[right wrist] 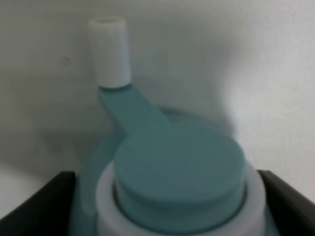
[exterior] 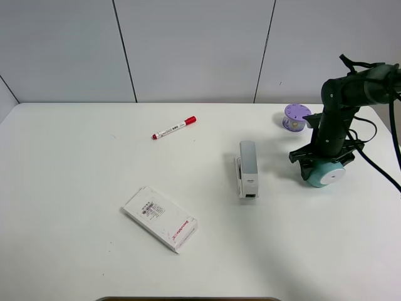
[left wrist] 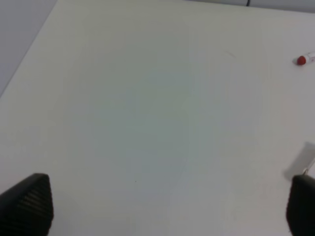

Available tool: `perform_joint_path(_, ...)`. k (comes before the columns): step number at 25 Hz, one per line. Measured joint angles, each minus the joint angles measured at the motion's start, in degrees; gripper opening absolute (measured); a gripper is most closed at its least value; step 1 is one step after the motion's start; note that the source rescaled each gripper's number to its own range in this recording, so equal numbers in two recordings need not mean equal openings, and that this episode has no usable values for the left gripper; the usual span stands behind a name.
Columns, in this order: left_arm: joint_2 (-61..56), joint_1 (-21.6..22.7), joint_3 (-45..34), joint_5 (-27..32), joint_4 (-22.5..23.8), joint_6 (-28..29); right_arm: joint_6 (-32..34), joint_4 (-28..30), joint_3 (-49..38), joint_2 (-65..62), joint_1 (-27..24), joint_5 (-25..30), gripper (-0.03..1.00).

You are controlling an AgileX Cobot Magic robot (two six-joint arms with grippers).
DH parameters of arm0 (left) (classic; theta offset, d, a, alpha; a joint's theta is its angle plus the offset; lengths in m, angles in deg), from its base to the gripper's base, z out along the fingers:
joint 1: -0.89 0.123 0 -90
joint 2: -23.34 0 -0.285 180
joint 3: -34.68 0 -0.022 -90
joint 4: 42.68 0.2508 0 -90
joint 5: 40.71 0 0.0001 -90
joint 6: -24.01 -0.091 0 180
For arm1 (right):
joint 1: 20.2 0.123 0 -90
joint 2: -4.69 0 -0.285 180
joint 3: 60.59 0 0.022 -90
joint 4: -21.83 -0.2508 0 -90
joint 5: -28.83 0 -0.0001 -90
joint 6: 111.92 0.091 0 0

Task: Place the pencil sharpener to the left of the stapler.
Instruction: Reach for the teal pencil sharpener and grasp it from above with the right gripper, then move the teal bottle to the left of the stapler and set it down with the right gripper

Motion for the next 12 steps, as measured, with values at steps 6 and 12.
perform_joint_path(6,0.0,0.0,0.0,0.0,0.0,0.0,0.0,-0.05,0.0,0.0,0.0,0.0,0.01)
perform_joint_path(12,0.0,0.0,0.0,0.0,0.0,0.0,0.0,-0.05,0.0,0.0,0.0,0.0,0.01)
